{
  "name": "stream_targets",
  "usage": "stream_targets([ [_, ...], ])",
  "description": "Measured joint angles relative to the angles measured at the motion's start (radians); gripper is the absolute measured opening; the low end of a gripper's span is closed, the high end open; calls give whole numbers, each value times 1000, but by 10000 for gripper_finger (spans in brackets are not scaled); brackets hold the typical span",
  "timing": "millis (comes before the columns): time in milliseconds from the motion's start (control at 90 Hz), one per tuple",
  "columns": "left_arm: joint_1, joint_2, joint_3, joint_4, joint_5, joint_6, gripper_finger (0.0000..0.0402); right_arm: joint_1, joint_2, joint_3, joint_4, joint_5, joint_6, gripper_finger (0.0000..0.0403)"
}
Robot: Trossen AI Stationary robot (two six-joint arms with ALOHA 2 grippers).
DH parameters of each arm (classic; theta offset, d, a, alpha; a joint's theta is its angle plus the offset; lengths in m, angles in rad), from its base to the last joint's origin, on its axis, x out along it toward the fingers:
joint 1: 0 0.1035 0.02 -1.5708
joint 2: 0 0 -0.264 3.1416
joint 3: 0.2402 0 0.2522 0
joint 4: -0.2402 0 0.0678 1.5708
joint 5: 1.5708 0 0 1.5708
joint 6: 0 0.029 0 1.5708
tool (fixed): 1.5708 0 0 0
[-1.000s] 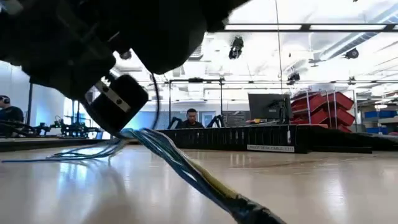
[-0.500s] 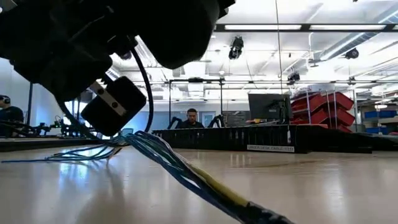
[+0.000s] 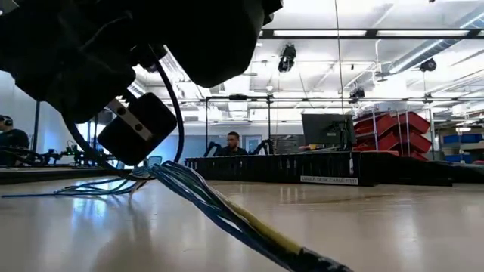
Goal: Ziptie cables
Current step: Wrap the zip tie around the cable bundle
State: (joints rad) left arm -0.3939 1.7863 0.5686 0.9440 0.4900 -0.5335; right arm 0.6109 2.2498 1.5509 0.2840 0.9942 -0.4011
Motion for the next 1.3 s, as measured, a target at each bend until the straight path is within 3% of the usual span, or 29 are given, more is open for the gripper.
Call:
stream_targets([
  [667,-5,0,0,6,-7,-6,0,8,1,0,-18,17,15,0],
  [1300,22,-1,-4,5,-8,-8,0,10,2,-1,-96,-126,17,0],
])
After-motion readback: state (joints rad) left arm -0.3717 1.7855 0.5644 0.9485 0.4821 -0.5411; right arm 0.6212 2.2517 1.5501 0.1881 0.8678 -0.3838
